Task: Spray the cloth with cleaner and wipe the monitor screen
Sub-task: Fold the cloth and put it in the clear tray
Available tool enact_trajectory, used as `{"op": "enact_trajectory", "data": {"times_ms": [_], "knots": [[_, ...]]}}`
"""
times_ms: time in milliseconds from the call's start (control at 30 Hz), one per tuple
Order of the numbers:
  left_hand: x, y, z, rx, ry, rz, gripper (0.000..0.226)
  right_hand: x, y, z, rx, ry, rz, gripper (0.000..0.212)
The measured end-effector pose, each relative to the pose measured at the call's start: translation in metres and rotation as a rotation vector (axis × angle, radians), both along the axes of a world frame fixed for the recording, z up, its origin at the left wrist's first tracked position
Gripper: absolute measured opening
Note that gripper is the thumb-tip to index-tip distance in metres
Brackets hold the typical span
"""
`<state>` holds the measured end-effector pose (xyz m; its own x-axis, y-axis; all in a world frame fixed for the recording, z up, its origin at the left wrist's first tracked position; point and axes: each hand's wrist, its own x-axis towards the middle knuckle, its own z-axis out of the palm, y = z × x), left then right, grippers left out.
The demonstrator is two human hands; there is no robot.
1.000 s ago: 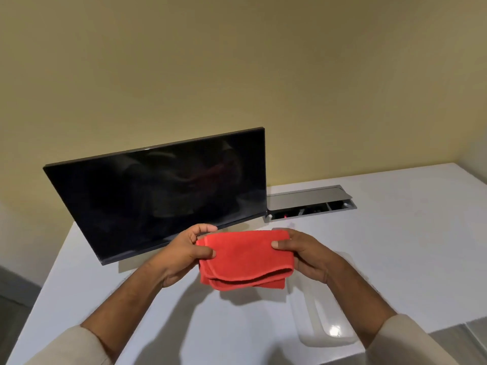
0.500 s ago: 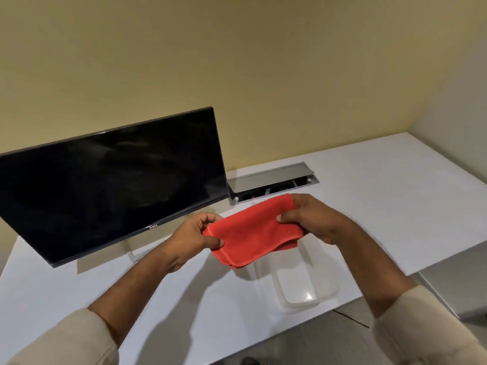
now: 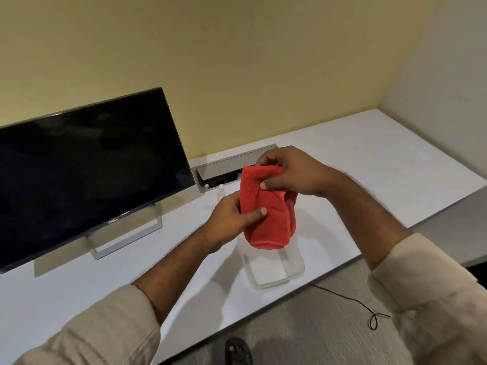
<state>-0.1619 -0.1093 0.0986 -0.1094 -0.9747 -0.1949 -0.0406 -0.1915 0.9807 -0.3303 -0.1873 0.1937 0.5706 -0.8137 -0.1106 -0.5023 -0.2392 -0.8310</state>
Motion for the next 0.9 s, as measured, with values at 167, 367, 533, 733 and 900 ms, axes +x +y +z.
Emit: {"op": "enact_trajectory", "data": {"times_ms": [167, 367, 533, 733, 900], "knots": [[-0.012, -0.005, -0.010, 0.080, 0.094, 0.136, 0.028, -0.020, -0.013, -0.033, 0.118, -0.334, -0.207, 0.052], [-0.017, -0.003, -0.019, 0.222, 0.252, 0.194, 0.032, -0.040, 0.012, -0.112, 0.594, -0.524, -0.130, 0.062], [-0.026, -0.004, -0.033, 0.346, 0.180, 0.239, 0.041, -0.040, 0.028, -0.139, 0.630, -0.489, -0.243, 0.053], [-0.011, 0.003, -0.070, 0.330, -0.250, 0.451, 0.045, -0.044, 0.032, -0.153, 0.476, -0.273, -0.316, 0.044], [0.001, 0.031, -0.106, 0.432, -0.365, 0.516, 0.043, -0.030, 0.036, -0.177, 0.377, 0.012, -0.210, 0.042]]}}
